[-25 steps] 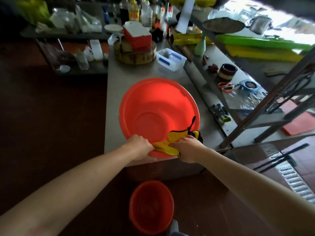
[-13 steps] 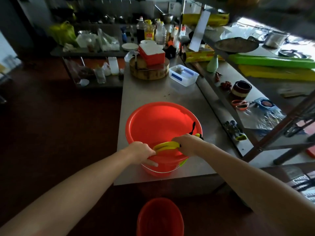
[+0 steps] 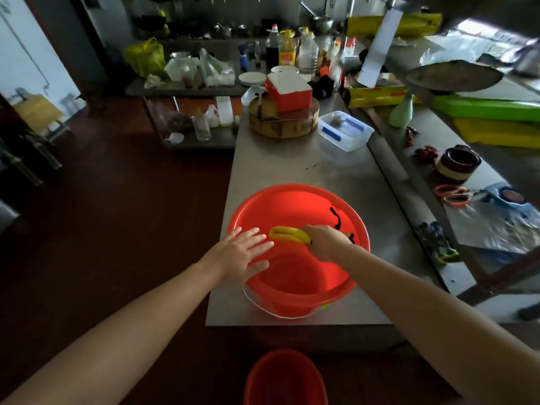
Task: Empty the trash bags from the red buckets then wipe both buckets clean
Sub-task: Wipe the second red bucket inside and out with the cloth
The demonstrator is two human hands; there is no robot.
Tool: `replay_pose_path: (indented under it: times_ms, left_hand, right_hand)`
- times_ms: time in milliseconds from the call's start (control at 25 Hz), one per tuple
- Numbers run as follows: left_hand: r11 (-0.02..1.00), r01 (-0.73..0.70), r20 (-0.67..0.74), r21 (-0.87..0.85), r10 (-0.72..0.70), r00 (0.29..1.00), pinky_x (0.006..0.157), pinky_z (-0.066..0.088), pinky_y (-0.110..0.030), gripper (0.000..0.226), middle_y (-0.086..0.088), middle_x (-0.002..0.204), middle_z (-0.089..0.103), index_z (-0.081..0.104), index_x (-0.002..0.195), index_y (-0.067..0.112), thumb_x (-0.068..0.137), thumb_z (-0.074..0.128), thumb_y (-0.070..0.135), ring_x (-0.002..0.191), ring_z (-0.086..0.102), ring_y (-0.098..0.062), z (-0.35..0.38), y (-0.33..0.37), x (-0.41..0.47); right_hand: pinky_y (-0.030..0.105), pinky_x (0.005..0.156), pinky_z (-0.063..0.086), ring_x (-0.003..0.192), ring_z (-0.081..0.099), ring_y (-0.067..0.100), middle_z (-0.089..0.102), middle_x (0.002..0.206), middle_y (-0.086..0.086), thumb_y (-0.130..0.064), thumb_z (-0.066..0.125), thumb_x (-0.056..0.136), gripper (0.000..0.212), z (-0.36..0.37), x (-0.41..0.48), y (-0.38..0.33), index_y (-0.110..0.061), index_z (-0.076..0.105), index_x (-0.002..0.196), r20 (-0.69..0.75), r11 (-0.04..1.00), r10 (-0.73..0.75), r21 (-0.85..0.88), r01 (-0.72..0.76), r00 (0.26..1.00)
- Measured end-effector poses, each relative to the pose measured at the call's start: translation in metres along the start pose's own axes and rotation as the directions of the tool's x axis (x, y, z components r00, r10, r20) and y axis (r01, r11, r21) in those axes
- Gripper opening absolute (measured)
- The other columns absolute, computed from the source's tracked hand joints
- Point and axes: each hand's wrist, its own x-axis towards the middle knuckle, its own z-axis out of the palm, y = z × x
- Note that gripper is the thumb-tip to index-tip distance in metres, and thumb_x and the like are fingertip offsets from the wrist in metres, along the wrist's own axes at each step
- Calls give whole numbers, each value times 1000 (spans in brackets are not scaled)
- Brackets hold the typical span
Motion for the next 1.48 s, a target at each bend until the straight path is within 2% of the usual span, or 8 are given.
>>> replay_pose_path:
  times_ms: [160, 280, 520, 800, 1040, 1160, 1320, 1480]
  left_hand:
    - [998, -70, -24, -1, 70, 997, 124, -4, -44, 66, 4, 167, 13, 16, 158, 36, 100, 9, 67, 153, -8, -11, -2, -34, 30]
    - [997, -67, -9, 28, 67, 998, 124, -4, -47, 61, 1, 168, 5, 15, 158, 35, 103, 17, 60, 153, -13, -16, -5, -61, 56]
    - [994, -110, 57, -15, 110, 992, 123, -10, -48, 66, -7, 165, -20, 6, 158, 40, 99, 19, 66, 147, -32, -22, 3, -94, 89]
    - [991, -137, -30, -9, 137, 990, 123, -4, -51, 65, -14, 164, -18, 13, 156, 43, 96, 12, 66, 147, -33, -29, 20, -96, 85]
    - [983, -186, -106, 1, 185, 977, 120, 15, -59, 59, -19, 165, 9, 33, 153, 38, 98, 30, 57, 152, -10, -37, 31, -97, 89]
    - [984, -180, -98, 5, 180, 979, 120, 16, -60, 59, -19, 165, 10, 34, 153, 37, 98, 30, 55, 152, -10, -38, 28, -97, 90]
    - [985, -172, -70, 20, 173, 983, 121, 15, -59, 58, -19, 165, 8, 34, 153, 35, 98, 28, 54, 153, -9, -37, 26, -98, 88]
    - [985, -174, -72, 11, 174, 982, 121, 13, -58, 60, -20, 165, 4, 31, 154, 32, 99, 28, 53, 153, -10, -36, 23, -97, 87]
  right_hand:
    - [44, 115, 34, 141, 41, 31, 37, 159, 7, -51, 52, 99, 71, 43, 26, -8, -29, 22, 160, 467, 984, 143, -163, -74, 872]
    - [45, 119, 29, 146, 35, 32, 33, 162, 8, -54, 52, 98, 75, 61, 44, -15, -33, 16, 160, 494, 968, 247, -160, -192, 834]
    - [49, 119, 27, 151, 24, 34, 11, 169, 5, -54, 55, 97, 81, 93, 86, -49, -32, 10, 162, 538, 965, 254, -202, -169, 804]
    - [70, 112, 19, 154, -6, 39, -10, 169, -1, -49, 57, 96, 77, 146, 106, -39, -46, 12, 158, 409, 942, 302, -267, -203, 861]
    - [72, 109, -22, 151, -21, 38, -7, 169, 4, -60, 4, 86, 79, 194, 128, -35, -31, -10, 157, 241, 970, 97, -240, -37, 966]
    - [73, 88, -39, 133, -53, 33, -26, 160, -7, -66, 26, 96, 76, 205, 130, -49, -41, -21, 150, 156, 977, 193, -125, -174, 969]
    - [80, 109, 3, 147, -28, 45, -22, 166, -7, -62, 45, 97, 80, 206, 135, -32, -47, -5, 157, 333, 939, 319, 17, -344, 887]
    - [67, 118, 7, 151, -14, 43, -20, 167, 5, -31, 38, 108, 71, 200, 118, 5, -34, -12, 158, 401, 939, 344, -144, -313, 849]
